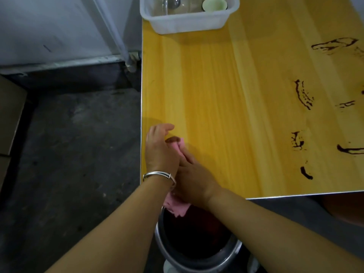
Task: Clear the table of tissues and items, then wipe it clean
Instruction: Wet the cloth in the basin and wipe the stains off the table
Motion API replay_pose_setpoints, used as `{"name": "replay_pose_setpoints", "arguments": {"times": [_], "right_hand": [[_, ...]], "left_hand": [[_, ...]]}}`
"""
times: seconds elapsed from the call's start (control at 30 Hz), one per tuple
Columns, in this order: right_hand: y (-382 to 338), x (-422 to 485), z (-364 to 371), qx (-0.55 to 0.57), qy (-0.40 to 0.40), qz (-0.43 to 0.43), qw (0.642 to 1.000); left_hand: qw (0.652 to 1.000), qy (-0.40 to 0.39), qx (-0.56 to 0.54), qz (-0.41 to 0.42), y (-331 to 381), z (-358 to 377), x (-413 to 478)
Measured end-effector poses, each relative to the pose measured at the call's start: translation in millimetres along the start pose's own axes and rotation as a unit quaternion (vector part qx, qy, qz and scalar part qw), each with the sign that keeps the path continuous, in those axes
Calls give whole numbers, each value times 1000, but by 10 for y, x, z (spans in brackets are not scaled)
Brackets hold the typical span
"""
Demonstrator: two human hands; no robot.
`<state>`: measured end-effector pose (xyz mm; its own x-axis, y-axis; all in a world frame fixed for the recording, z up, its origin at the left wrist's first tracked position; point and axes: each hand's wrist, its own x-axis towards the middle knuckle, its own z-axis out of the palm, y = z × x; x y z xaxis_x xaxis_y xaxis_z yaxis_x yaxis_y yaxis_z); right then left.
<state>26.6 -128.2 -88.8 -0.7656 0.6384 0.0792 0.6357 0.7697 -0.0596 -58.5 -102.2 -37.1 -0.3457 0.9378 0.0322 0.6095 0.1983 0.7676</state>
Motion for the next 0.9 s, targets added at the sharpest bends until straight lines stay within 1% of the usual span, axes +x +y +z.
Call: {"name": "replay_pose_setpoints", "arguments": {"times": [0.03, 0.07, 0.13, 0.2, 0.23, 0.27, 0.33, 0.4, 0.43, 0.5, 0.57, 0.6, 0.67, 0.7, 0.8, 0.83, 0.87, 0.9], "right_hand": [[102, -27, 8, 15, 12, -6, 1000], [229, -73, 4, 23, 24, 8, 999], [570, -242, -23, 25, 3, 97, 995], [892, -423, -123, 29, -32, 204, 978], [991, -495, -173, 25, -50, 237, 970], [1056, -561, -215, 22, -54, 249, 967], [1061, -631, -232, 40, -42, 220, 974], [1098, -715, -287, 110, -44, 181, 976], [1139, -733, -350, 172, -38, 180, 968], [1290, -806, -499, 280, 0, 217, 935], [1437, -885, -607, 292, 58, 274, 914], [1520, -923, -644, 280, 69, 300, 909], [1630, -941, -696, 262, 46, 336, 903], [1679, -938, -697, 280, 23, 360, 890], [1761, -825, -731, 395, 5, 433, 810], [1762, -782, -743, 421, 2, 446, 790], [1762, -748, -743, 436, -8, 450, 780], [1767, -736, -738, 440, -23, 445, 780]], "left_hand": [[1000, -4, 5, -3, 10, 13, -3], [1000, -5, 11, -4, 30, 37, -14], [1000, -3, 22, -2, 90, 109, -29], [999, -12, 42, -15, 153, 195, -55], [998, -18, 47, -25, 190, 254, -77], [998, -26, 46, -32, 244, 330, -96], [998, -40, 34, -40, 357, 481, -135], [998, -55, 24, -36, 538, 681, -187], [997, -61, 22, -31, 609, 755, -201], [996, -75, 30, -32, 733, 898, -205], [994, -77, 53, -51, 812, 1005, -168], [993, -75, 66, -65, 852, 1054, -145], [987, -76, 87, -109, 923, 1116, -102], [983, -76, 91, -137, 973, 1146, -86], [967, -77, 82, -228, 1077, 1210, -61], [963, -76, 75, -248, 1081, 1223, -53], [962, -76, 70, -254, 1082, 1227, -43], [962, -77, 68, -251, 1089, 1239, -29]]}}
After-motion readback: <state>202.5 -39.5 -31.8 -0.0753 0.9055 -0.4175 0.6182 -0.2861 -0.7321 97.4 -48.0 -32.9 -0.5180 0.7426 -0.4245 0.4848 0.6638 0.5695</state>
